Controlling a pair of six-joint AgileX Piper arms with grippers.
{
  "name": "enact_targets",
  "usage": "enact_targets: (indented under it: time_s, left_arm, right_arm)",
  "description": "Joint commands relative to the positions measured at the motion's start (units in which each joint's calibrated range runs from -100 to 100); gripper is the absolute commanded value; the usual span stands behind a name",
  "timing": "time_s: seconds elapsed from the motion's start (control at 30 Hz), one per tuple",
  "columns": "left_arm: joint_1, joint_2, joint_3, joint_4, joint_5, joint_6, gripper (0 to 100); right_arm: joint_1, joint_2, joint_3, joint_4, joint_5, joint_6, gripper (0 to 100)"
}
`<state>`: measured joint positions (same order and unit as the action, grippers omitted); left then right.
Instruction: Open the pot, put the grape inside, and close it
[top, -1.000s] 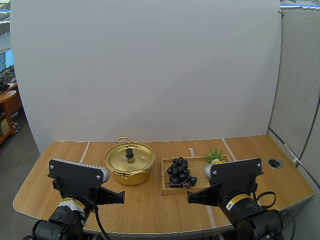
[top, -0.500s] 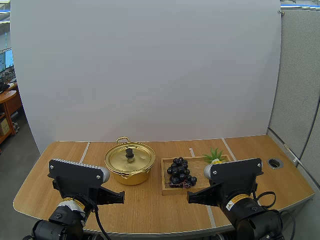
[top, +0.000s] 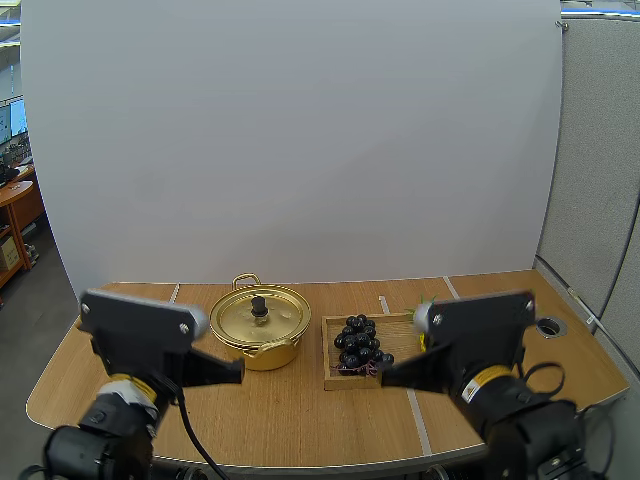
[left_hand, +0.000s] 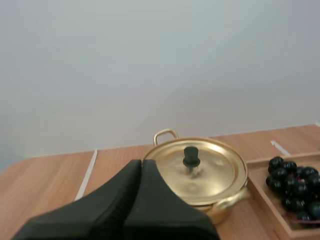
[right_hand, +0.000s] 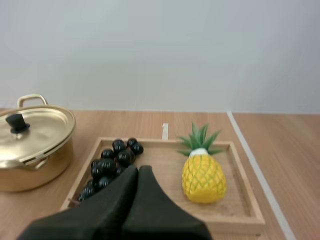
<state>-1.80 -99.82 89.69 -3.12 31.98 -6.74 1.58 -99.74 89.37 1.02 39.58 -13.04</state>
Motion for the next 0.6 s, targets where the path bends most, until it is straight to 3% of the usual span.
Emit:
enact_targets:
  time_s: [0.0,0.47,0.57]
  left_arm:
    - [0.04,-0.18,-6.49,-0.88,0.05,-0.56,1]
    - [0.04,-0.18,-28.69,-0.42,0.47,-0.23,1]
    - [0.04,-0.18,-31.0,0.62,7.71,-0.23,1]
  right_arm:
    - [-0.2,-0.26,-7.65,-0.52,3.93,-0.36,0]
    - [-0.2,-0.26,-32.1,-0.39,12.0,-0.36,0]
    - [-0.2,-0.26,-35.02,-0.39,13.57,-0.36,0]
